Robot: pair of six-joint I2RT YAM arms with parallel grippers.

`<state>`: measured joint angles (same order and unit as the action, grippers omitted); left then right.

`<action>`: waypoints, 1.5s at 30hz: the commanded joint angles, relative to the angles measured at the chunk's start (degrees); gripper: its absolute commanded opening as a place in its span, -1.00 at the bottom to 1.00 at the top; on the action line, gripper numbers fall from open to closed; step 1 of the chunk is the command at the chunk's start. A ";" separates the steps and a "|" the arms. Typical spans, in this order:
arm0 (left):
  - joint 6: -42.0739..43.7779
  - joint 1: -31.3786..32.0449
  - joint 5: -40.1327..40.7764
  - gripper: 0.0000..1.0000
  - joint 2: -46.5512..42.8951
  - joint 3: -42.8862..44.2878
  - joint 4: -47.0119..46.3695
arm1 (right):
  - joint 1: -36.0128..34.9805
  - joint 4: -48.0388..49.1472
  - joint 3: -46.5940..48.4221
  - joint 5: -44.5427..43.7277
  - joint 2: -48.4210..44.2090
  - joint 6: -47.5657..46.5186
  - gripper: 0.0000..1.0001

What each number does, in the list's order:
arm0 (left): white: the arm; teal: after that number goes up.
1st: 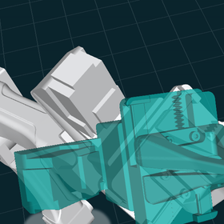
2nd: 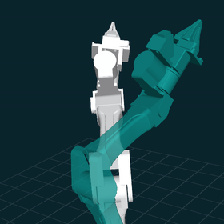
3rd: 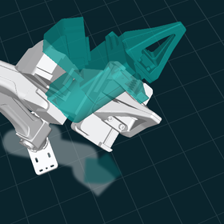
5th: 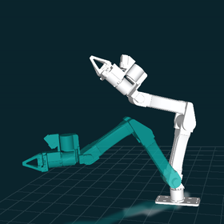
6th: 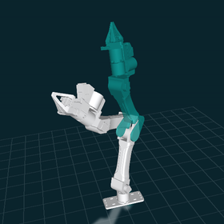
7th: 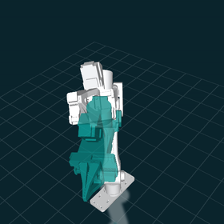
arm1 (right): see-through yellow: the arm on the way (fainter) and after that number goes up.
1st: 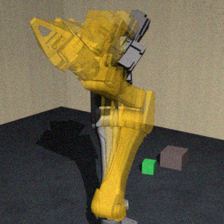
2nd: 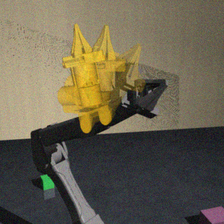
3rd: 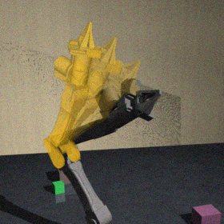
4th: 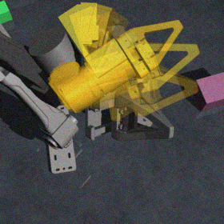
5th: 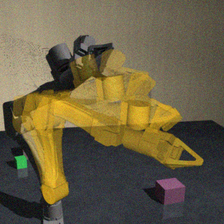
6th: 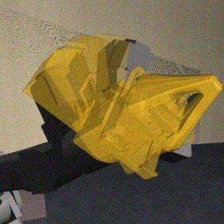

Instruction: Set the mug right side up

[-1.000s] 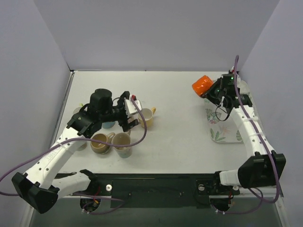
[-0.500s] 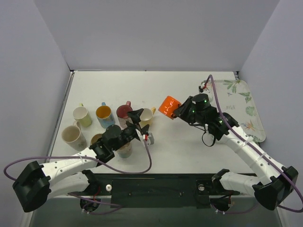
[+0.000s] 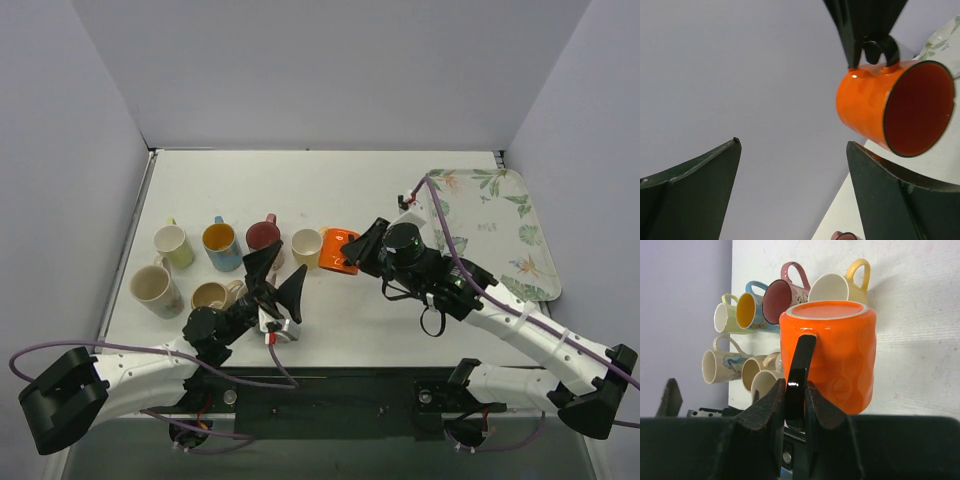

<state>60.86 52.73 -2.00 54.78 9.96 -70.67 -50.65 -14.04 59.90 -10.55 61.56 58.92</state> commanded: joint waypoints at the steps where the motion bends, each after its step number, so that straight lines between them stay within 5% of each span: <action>1: -1.09 2.89 -3.18 0.95 -0.91 -3.27 -1.93 | -1.99 6.57 1.54 -8.95 -3.02 1.29 -1.00; 7: -8.21 6.86 3.66 0.95 -1.35 0.50 6.24 | -6.55 13.60 -2.24 -13.62 -4.26 4.45 -1.00; 22: -1.45 6.51 18.34 0.72 7.44 8.59 -0.23 | -14.65 20.28 -1.54 -15.47 -1.36 3.66 -1.00; 24: 0.57 6.60 18.35 0.45 7.53 8.50 -1.74 | -14.65 20.46 -2.15 -15.73 -1.35 4.19 -1.00; 29: -1.62 6.68 17.73 -1.00 3.33 9.73 4.56 | -13.86 19.23 -3.74 -17.66 -2.75 4.02 -1.00; 31: -4.16 6.86 18.52 -1.00 1.48 10.69 8.52 | -12.81 15.99 -3.39 -20.02 -3.98 3.05 -1.00; 32: -5.91 6.95 19.83 -1.00 0.68 11.66 14.71 | -11.76 12.24 -2.95 -20.39 -4.17 1.39 -1.00; 33: -7.50 7.21 20.45 -1.00 -0.80 14.28 18.78 | -11.05 9.33 -1.29 -21.26 -4.43 0.25 -0.80; 37: -23.57 6.43 14.24 -1.00 -3.20 30.19 61.82 | -7.80 -8.00 4.61 -29.60 -5.13 -3.28 0.19; 39: -28.68 6.51 8.70 -1.00 -0.83 37.13 81.05 | -6.31 -11.70 4.96 -32.25 -6.54 -5.65 0.44; 45: -36.16 6.42 -0.09 -1.00 17.09 57.88 113.43 | 1.69 -15.48 0.14 -33.05 -12.51 -6.62 0.46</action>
<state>33.54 59.20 5.69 62.78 57.80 14.13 -52.27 -23.20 62.11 -38.48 52.01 55.29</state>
